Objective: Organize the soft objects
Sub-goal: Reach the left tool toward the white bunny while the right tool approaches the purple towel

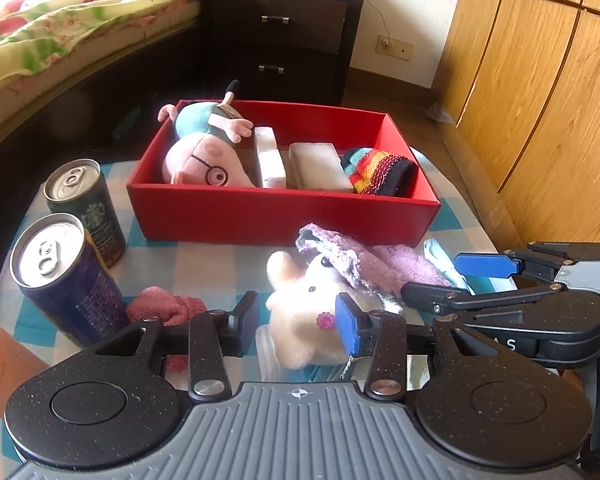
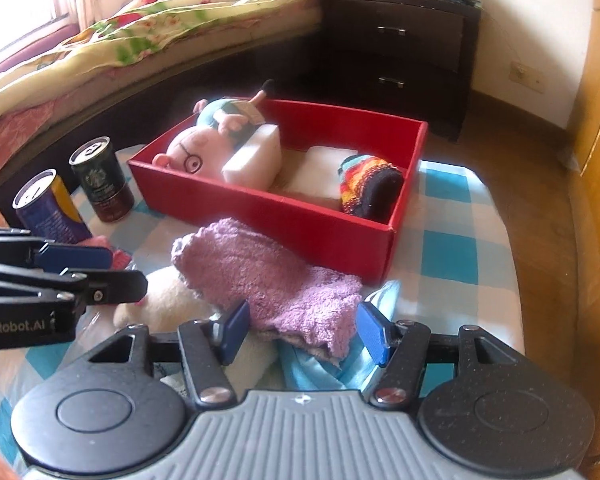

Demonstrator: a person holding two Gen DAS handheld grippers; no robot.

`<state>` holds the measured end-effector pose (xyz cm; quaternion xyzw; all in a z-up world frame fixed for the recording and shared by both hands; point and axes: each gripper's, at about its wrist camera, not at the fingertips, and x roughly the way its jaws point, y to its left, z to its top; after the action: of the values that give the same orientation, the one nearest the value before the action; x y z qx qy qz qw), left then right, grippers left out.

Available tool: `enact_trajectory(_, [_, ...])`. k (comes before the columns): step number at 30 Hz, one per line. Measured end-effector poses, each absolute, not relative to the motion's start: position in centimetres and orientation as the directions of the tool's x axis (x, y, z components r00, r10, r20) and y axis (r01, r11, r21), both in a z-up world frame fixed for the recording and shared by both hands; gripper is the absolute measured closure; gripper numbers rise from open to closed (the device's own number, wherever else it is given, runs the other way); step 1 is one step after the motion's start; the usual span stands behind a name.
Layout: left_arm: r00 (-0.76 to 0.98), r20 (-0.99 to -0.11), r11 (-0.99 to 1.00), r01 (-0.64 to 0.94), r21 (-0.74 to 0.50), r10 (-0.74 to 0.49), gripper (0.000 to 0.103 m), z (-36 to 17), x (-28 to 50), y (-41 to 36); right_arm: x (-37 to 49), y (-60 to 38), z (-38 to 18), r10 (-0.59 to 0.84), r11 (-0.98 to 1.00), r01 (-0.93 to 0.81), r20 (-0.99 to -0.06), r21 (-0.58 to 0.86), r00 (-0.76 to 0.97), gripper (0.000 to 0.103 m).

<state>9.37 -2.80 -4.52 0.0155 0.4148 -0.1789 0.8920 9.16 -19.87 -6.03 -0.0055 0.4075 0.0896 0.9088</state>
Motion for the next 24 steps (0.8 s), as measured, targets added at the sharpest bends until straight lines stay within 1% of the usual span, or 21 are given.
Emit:
enact_trajectory(4, [0.599, -0.737, 0.936, 0.326, -0.134, -0.314, 0.051, -3.9, 8.8, -2.2, 9.1, -19.6, -5.8, 0.192, 0.975, -0.210, -0.749, 0.071, 0.635, 0.059])
enact_trajectory(7, [0.596, -0.738, 0.934, 0.332, -0.134, -0.318, 0.051, -3.9, 8.5, -2.2, 9.3, -19.0, -5.9, 0.190, 0.972, -0.230, -0.745, 0.051, 0.640, 0.055])
enact_trajectory(12, [0.587, -0.743, 0.928, 0.350, -0.125, -0.321, 0.052, -4.2, 8.2, -2.4, 10.8, -18.5, -6.4, 0.186, 0.972, -0.231, -0.752, 0.047, 0.632, 0.055])
enact_trajectory(22, [0.565, -0.756, 0.927, 0.343, -0.151, -0.332, 0.051, -4.8, 8.4, -1.4, 14.1, -19.3, -8.0, 0.275, 0.961, -0.142, -0.771, 0.237, 0.575, 0.055])
enact_trajectory(23, [0.562, -0.757, 0.926, 0.348, -0.149, -0.333, 0.051, -4.8, 8.3, -1.4, 14.4, -19.2, -8.1, 0.284, 0.958, -0.142, -0.773, 0.248, 0.568, 0.057])
enact_trajectory(24, [0.560, -0.759, 0.924, 0.353, -0.144, -0.333, 0.051, -4.9, 8.2, -1.6, 14.6, -19.0, -8.1, 0.291, 0.956, -0.145, -0.772, 0.254, 0.564, 0.061])
